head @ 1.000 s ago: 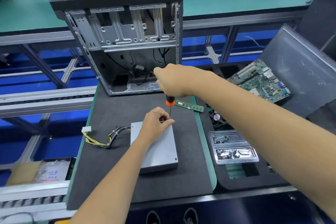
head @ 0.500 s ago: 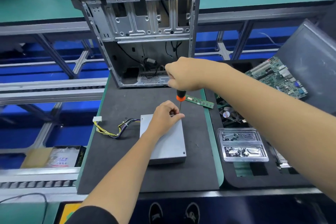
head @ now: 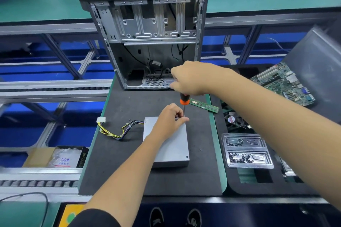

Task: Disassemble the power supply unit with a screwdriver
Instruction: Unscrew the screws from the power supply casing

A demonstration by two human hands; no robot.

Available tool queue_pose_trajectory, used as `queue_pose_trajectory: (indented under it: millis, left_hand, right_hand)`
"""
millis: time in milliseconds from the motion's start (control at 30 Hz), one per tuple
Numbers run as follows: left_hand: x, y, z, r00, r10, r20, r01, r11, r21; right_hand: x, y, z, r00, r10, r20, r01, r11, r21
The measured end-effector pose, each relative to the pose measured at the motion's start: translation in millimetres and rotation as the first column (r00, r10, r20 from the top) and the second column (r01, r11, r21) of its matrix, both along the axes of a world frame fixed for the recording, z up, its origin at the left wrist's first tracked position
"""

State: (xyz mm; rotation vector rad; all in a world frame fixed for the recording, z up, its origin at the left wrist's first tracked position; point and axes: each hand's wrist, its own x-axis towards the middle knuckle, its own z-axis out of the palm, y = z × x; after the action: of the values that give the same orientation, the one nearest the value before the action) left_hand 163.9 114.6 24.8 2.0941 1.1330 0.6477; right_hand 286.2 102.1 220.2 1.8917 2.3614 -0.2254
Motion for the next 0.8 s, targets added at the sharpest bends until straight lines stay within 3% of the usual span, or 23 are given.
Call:
queue_pose_trajectory:
  millis: [100,333,633,800]
  left_hand:
    - [0.1,1.0,-0.5,1.0,0.001,-0.008,-0.001,1.0,-0.009]
    - [-0.4,2.2,-3.3,1.0,0.005,-0.012,-0.005,1.0,-0.012]
    - [0.2,1.3,-2.4,1.0,0.002,-0.015,-0.002,1.0,-0.008]
    - [0.5,2.0,-2.5,1.0,-0.005,-0.022,0.005,1.0,-0.006]
  right_hand:
    - [1.4,0.7,3.0,0.999,0.044,-0.025,-0.045,0.996,-0.071]
    - [9.5,-0.5,4.3,0.987,0.095,-0.133,-0.104,0.993,-0.062]
    - [9.7,2.2,1.9,0.982,0.105,-0.155,-0.116,0.991,-0.067]
    - [7.3,4.2,-2.7,1.0,-0.01,-0.024,0.009,1.0,-0.029]
